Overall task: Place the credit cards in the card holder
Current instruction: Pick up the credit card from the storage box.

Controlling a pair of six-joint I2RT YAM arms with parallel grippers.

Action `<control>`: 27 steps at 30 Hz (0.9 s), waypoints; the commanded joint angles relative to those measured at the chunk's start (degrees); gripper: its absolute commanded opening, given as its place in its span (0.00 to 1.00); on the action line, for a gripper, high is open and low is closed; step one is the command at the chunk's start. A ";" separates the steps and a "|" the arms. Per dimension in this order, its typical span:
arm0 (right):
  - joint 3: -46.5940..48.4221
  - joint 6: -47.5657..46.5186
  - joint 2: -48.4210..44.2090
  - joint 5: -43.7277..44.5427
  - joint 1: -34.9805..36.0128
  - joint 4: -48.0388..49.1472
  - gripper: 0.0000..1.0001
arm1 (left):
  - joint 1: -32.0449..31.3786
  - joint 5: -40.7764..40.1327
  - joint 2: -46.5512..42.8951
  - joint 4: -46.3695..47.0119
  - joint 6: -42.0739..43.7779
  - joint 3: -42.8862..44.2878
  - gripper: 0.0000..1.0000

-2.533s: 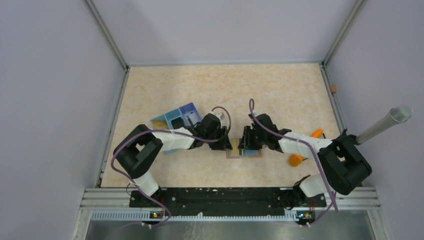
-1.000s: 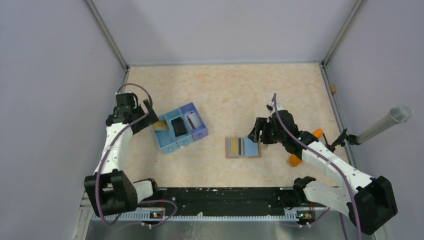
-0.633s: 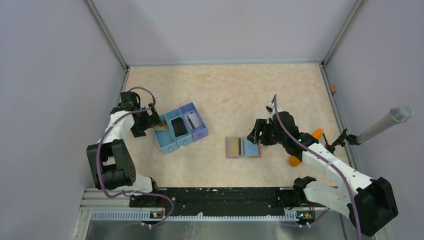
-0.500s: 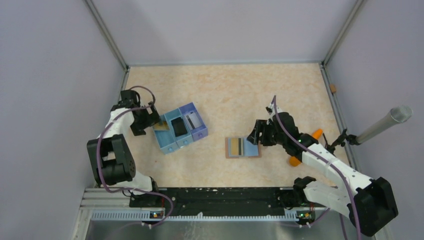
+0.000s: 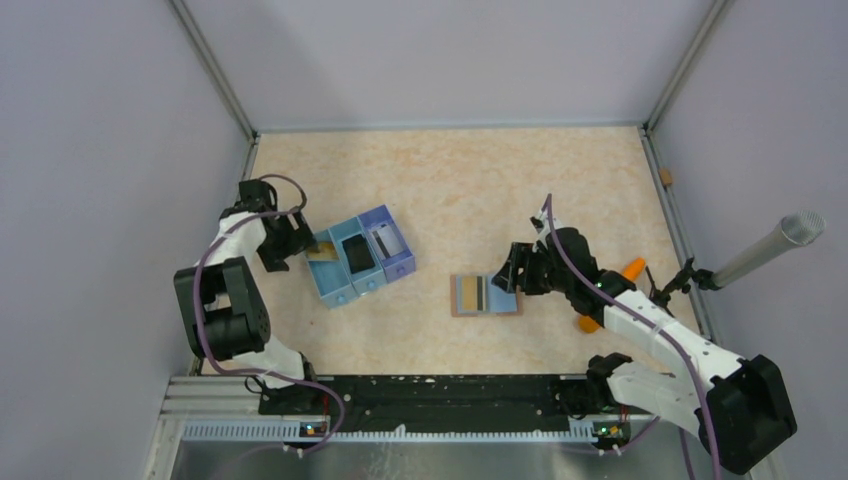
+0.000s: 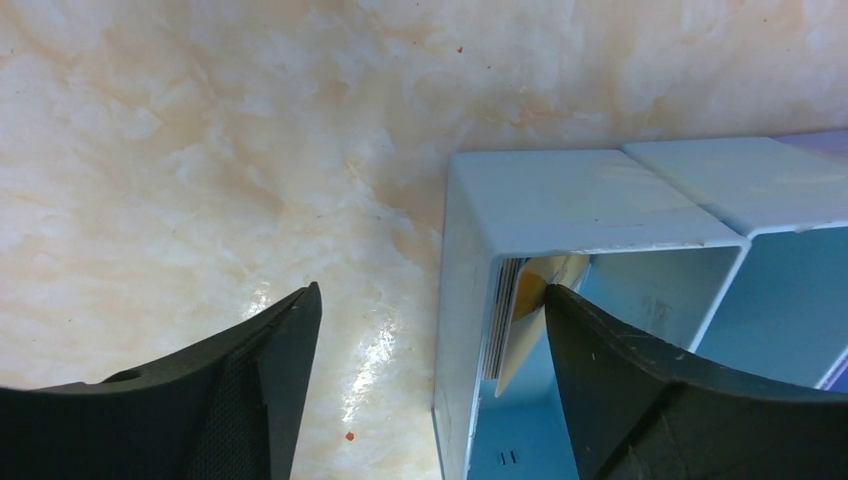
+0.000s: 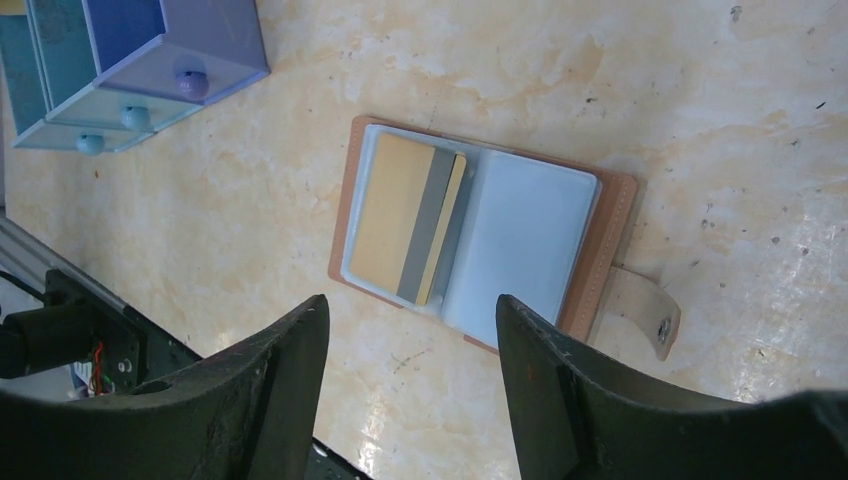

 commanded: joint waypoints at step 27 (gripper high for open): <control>1.07 0.82 -1.20 -1.47 -0.55 1.22 0.60 | 1.21 2.02 -14.31 0.25 0.43 -4.18 0.11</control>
